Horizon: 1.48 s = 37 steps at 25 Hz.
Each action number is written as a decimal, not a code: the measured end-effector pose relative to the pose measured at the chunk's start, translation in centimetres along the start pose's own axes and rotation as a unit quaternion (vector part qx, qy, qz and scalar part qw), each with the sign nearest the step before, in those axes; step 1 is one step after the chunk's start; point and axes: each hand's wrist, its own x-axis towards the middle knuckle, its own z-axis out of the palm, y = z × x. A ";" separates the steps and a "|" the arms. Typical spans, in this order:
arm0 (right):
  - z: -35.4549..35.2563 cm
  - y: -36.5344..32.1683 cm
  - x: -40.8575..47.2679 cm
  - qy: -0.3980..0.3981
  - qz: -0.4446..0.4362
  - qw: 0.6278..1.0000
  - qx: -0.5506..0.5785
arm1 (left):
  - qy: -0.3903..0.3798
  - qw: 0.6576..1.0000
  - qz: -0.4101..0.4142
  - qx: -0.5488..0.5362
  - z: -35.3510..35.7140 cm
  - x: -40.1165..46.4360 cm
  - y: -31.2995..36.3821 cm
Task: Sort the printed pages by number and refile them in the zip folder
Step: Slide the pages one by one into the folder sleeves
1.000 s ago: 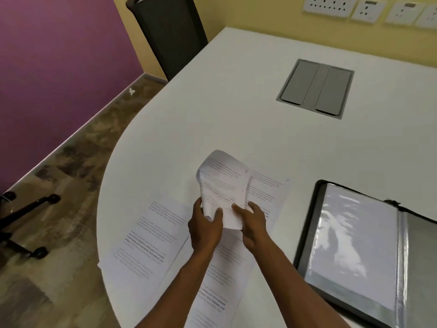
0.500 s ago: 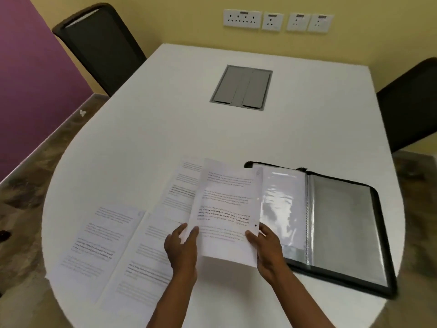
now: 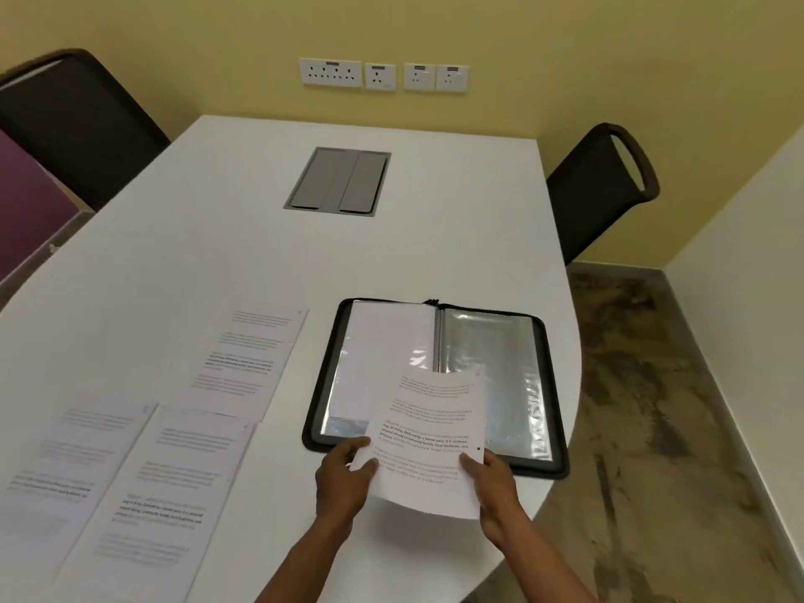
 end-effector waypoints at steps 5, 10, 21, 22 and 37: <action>-4.9 1.1 -0.4 -0.005 0.042 0.999 0.022 | -0.040 0.998 -0.054 -0.014 3.9 -1.0 -2.5; -9.2 2.7 -1.2 0.003 0.053 0.999 -0.001 | -0.081 0.993 -0.082 0.012 6.9 -2.3 -2.7; -16.9 7.7 -5.5 0.095 0.060 0.993 0.019 | -0.130 0.844 0.269 0.446 13.4 2.6 1.3; -17.2 8.0 -6.1 0.104 0.060 0.992 0.024 | -0.145 0.818 0.289 0.477 14.2 3.3 1.6; -19.0 9.1 -12.4 0.110 0.052 0.991 0.046 | -0.177 0.614 0.426 0.640 18.9 5.0 1.2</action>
